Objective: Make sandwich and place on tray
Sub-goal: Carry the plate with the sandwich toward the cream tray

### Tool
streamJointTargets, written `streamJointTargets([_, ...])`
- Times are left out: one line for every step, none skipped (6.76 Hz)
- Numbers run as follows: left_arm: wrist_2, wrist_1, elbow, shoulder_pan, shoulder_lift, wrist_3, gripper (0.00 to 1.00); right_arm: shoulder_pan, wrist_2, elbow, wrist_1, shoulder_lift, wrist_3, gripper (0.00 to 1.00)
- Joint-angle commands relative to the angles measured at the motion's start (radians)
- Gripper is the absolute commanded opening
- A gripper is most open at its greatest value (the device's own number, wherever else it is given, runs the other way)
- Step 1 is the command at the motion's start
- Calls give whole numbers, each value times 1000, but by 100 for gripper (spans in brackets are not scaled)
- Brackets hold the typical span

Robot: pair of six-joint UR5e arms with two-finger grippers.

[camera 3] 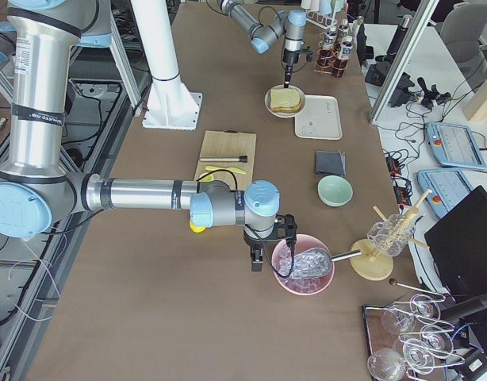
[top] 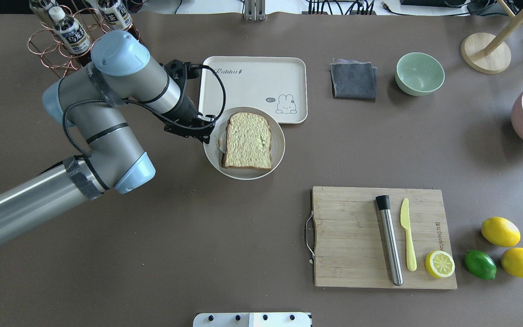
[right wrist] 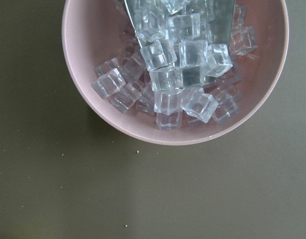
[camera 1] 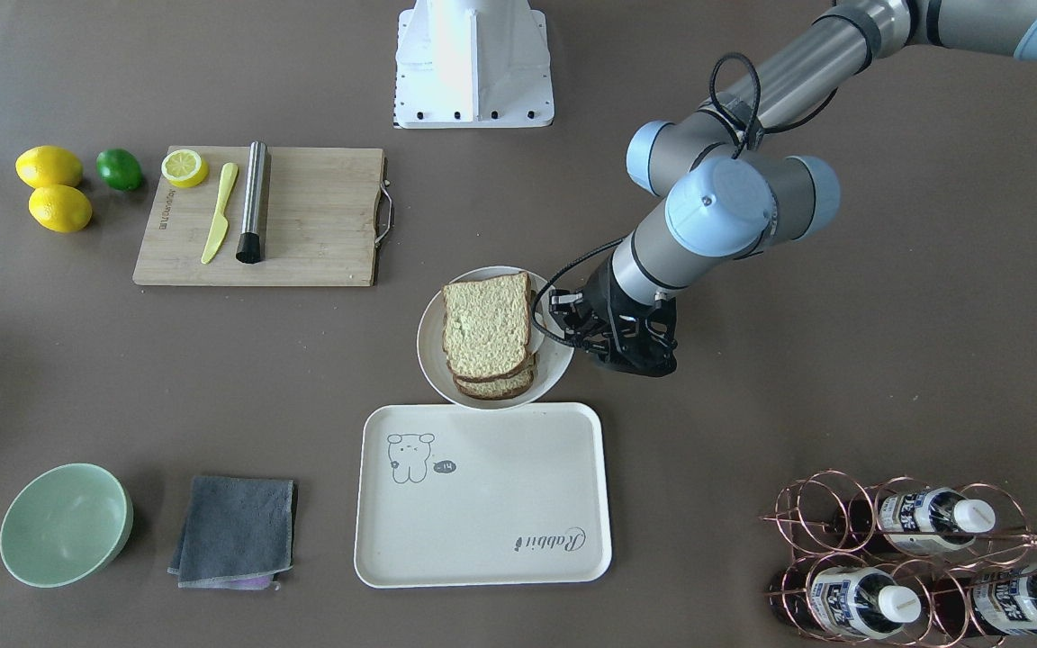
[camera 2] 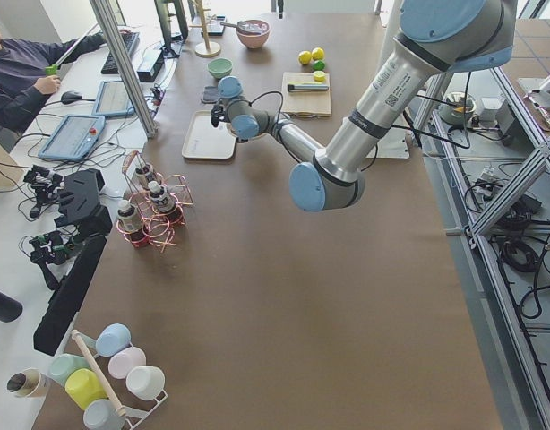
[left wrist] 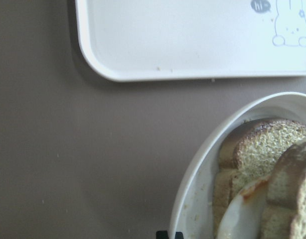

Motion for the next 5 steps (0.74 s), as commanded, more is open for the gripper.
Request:
streamJointTargets([-59,-57,287,-85,-162,75,0,0,1,-3,0,0,1,100])
streamJointTargets([-59,-142,458,-98,-246,77,0,0,-1,-5,0,-2,1,100])
streamJointTargets([-53,-174,539,-101,-281,80,0,0,-1,-3,0,-2,1,100])
streamJointTargets([-34,-203,600,-98,-313,81,0,0,1,-3,0,-2,1,100])
streamJointTargets([-8,-219,624,-78,-331,80,0,0,1,-3,-2,-2,1,100])
